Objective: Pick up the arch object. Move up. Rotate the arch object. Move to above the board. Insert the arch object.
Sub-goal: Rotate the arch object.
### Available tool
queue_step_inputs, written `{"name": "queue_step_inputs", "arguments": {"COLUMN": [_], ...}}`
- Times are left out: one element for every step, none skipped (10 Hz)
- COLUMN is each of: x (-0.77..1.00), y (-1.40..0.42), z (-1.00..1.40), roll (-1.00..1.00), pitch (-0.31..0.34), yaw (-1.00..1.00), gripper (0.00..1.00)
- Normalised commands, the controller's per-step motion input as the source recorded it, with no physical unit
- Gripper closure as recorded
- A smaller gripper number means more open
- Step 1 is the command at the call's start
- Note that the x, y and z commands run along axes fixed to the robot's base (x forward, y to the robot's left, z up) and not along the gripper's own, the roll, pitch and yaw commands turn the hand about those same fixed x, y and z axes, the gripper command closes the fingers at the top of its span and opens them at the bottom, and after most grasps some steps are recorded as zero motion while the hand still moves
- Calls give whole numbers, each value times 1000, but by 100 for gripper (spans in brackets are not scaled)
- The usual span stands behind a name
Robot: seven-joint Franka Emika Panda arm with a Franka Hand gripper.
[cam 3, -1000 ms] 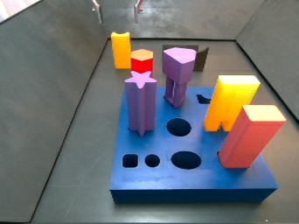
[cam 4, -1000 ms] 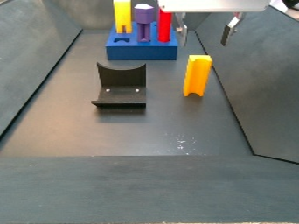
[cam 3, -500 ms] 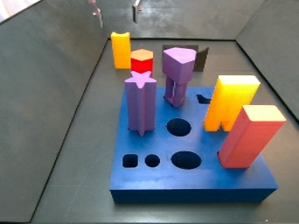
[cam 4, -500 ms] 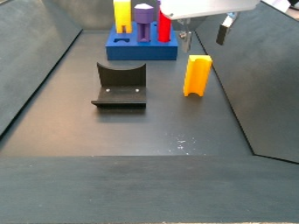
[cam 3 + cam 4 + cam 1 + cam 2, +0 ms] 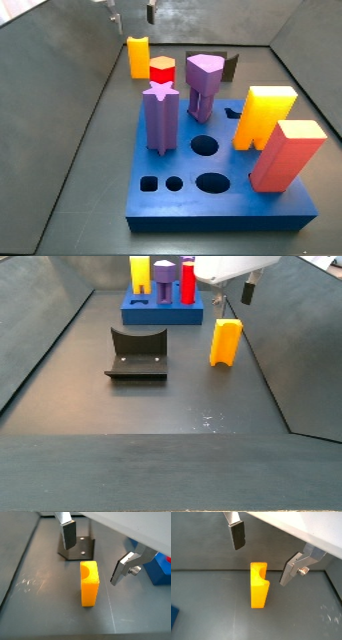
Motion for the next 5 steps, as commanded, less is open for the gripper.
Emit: {"name": "queue_step_inputs", "arguments": {"x": [38,38,38,38,38], "y": [-6,-6,-6,-6,-6], "z": [-41,-41,-40,-40,-40], "roll": [-1,-1,-1,-1,-1], "pitch": [3,3,3,3,3], "yaw": [1000,1000,1000,1000,1000], "gripper": [0,0,0,0,0]}}
